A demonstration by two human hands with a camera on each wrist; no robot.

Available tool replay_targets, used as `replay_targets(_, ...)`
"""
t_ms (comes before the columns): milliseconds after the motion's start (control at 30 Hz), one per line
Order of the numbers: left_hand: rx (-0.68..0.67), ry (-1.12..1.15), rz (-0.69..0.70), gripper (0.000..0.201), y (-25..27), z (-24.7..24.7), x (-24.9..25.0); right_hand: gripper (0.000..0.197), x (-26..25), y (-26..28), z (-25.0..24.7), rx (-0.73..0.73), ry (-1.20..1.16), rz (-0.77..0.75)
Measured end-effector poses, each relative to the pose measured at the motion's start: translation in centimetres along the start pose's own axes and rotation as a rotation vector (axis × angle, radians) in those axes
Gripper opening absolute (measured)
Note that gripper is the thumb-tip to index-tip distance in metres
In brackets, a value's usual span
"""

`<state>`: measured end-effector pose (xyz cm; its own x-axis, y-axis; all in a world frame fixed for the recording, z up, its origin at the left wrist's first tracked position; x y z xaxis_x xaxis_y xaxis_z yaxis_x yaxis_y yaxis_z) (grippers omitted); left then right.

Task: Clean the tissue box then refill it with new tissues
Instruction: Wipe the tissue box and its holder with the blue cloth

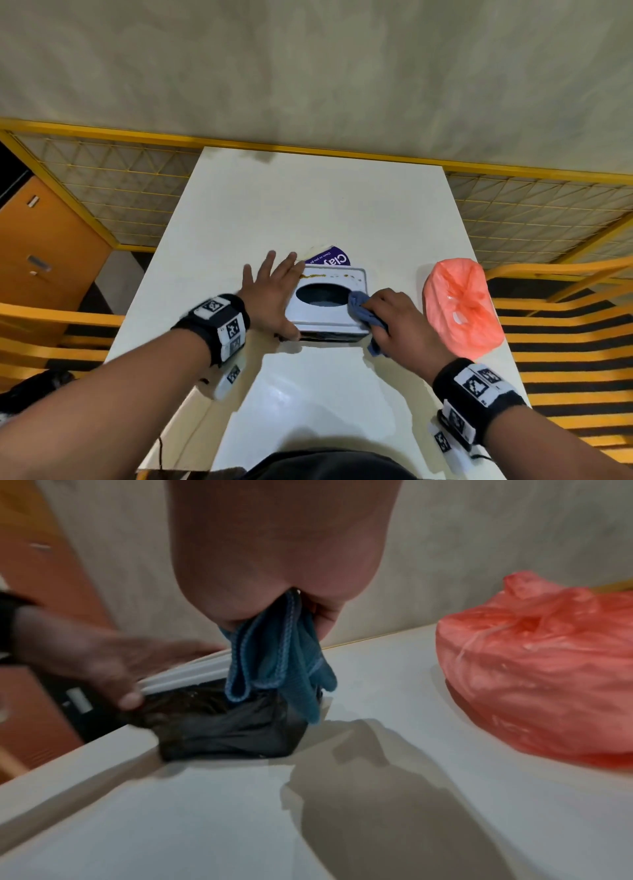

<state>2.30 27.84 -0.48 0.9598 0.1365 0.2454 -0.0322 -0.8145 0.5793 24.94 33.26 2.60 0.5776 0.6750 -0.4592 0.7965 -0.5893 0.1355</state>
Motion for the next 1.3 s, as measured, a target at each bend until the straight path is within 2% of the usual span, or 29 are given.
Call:
replay_targets(67,-0.021,-0.087,0.004,0.134,-0.2,-0.9,-0.3,0.028,-1.1,1.0,0.7,-0.029,0.029,-0.04)
replay_targets(133,0.03,-0.073,-0.012,0.128,-0.4,-1.7,-0.3,0.027,-2.0,1.3,1.4,-0.052,0.036,-0.062)
replay_targets(200,0.118,0.001,-0.018,0.116,-0.1,-2.3,0.1,0.026,-3.1,1.3,2.0,-0.076,0.014,-0.086)
replay_targets(300,0.302,0.071,0.062,0.1,1.2,-2.2,1.8,0.03,-4.7,1.5,2.4,-0.081,-0.04,-0.12)
replay_targets(400,0.4,0.132,0.125,0.099,1.9,0.0,3.3,0.036,-5.4,1.2,1.8,0.014,-0.061,-0.117)
replay_targets(500,0.372,0.163,0.104,0.11,1.2,3.1,3.6,0.039,-5.2,0.2,1.3,0.077,-0.02,-0.096)
replay_targets(567,0.368,0.17,0.104,0.116,0.8,4.5,3.5,0.04,-5.5,-0.5,2.0,0.041,0.051,-0.111)
replay_targets(667,0.402,0.18,0.126,0.11,0.6,4.9,3.8,0.039,-5.2,-1.3,2.6,0.002,0.138,-0.114)
replay_targets(767,0.385,0.145,0.09,0.103,0.3,4.9,3.9,0.032,-3.4,-2.3,1.7,0.048,0.159,-0.048)
replay_targets(933,0.34,0.106,0.045,0.096,0.2,4.8,3.9,0.035,0.3,-3.9,0.2,0.152,0.055,0.087)
replay_targets(1067,0.302,0.074,0.033,0.096,0.5,4.6,4.0,0.025,3.5,-4.2,-1.5,0.204,-0.14,0.261)
replay_targets(1133,0.298,0.068,0.029,0.097,0.5,4.3,3.9,0.029,1.8,-3.5,-2.3,0.209,-0.105,0.139)
replay_targets(1233,0.33,0.086,0.046,0.101,0.4,4.3,3.8,0.035,-3.5,-2.1,-0.2,0.03,0.023,-0.144)
replay_targets(1300,0.372,0.123,0.078,0.1,0.3,4.4,3.8,0.034,-5.5,-1.3,2.0,-0.054,0.094,-0.207)
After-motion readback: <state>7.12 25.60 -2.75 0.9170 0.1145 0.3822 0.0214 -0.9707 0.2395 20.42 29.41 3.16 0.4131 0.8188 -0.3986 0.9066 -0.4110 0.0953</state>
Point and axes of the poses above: each hand's wrist, its own y-axis away from the middle knuckle, its own z-axis out of the palm, x = y × z, the point moved 7 cm from there along -y, towards the middle knuckle, and after that the axes turned 10 degrees about -x, right-handed, at the moved point
